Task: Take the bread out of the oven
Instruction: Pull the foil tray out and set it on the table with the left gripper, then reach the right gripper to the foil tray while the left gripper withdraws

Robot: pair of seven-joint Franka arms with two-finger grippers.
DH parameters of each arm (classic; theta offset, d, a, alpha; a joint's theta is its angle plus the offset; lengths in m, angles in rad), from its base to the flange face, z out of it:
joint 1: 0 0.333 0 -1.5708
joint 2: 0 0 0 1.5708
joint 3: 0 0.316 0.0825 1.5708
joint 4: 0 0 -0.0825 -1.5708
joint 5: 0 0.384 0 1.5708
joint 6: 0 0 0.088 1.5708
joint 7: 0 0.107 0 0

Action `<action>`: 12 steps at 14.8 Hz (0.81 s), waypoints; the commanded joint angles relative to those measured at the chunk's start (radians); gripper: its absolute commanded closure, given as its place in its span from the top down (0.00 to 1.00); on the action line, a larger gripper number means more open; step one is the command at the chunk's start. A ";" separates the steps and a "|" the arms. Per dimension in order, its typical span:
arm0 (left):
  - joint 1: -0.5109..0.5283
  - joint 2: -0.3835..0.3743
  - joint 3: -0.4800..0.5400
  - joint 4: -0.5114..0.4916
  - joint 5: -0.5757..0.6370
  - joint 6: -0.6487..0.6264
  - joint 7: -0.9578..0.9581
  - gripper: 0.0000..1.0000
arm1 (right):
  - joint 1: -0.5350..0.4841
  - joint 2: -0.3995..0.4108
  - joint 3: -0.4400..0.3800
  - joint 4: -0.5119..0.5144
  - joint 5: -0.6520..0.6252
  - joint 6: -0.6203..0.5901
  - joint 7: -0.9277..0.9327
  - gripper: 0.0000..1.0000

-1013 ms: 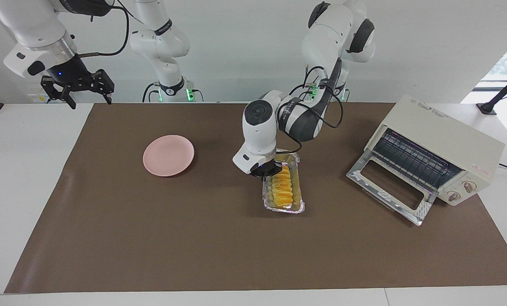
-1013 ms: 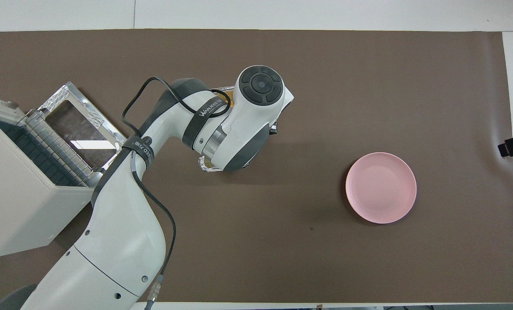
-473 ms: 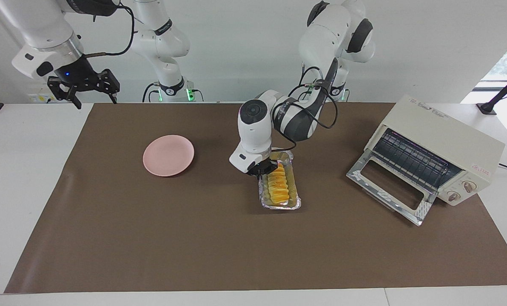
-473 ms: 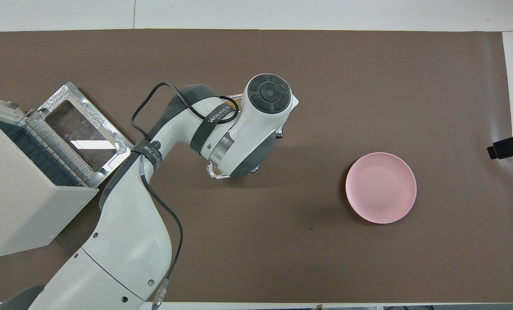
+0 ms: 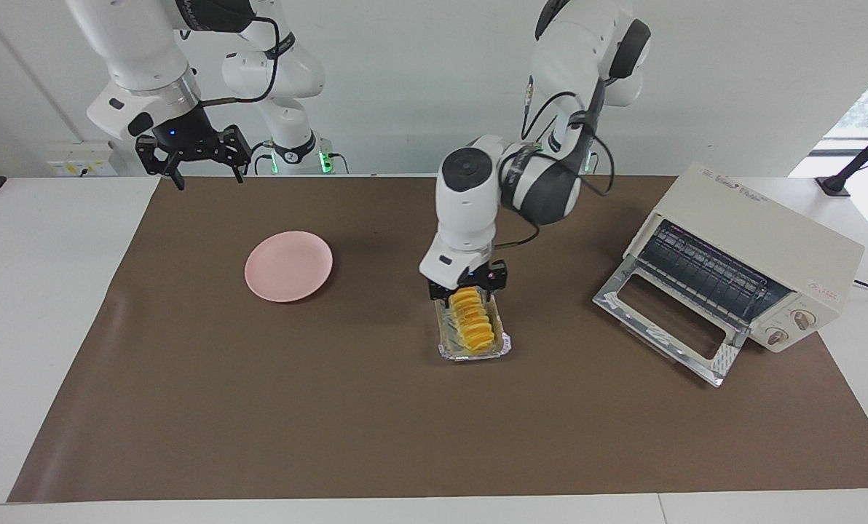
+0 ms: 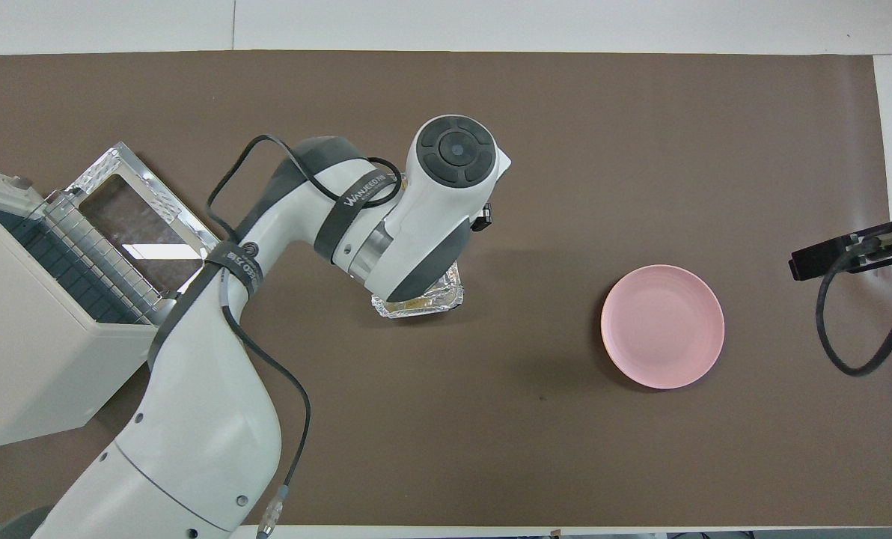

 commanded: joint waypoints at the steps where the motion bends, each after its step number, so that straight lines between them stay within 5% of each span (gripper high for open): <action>1: 0.152 -0.154 -0.007 -0.041 -0.037 -0.128 0.123 1.00 | -0.005 -0.029 0.049 -0.079 0.004 0.082 0.073 1.00; 4: 0.319 -0.249 -0.006 -0.043 -0.077 -0.301 0.390 1.00 | 0.005 -0.017 0.136 -0.156 0.020 0.204 0.220 1.00; 6: 0.395 -0.308 -0.004 -0.061 -0.085 -0.405 0.460 1.00 | 0.095 0.070 0.142 -0.154 0.020 0.296 0.388 1.00; 10: 0.453 -0.475 -0.007 -0.239 -0.105 -0.420 0.477 1.00 | 0.267 0.256 0.138 -0.116 -0.002 0.487 0.660 1.00; 12: 0.476 -0.486 -0.009 -0.265 -0.133 -0.401 0.513 1.00 | 0.327 0.343 0.138 -0.050 -0.040 0.495 0.740 1.00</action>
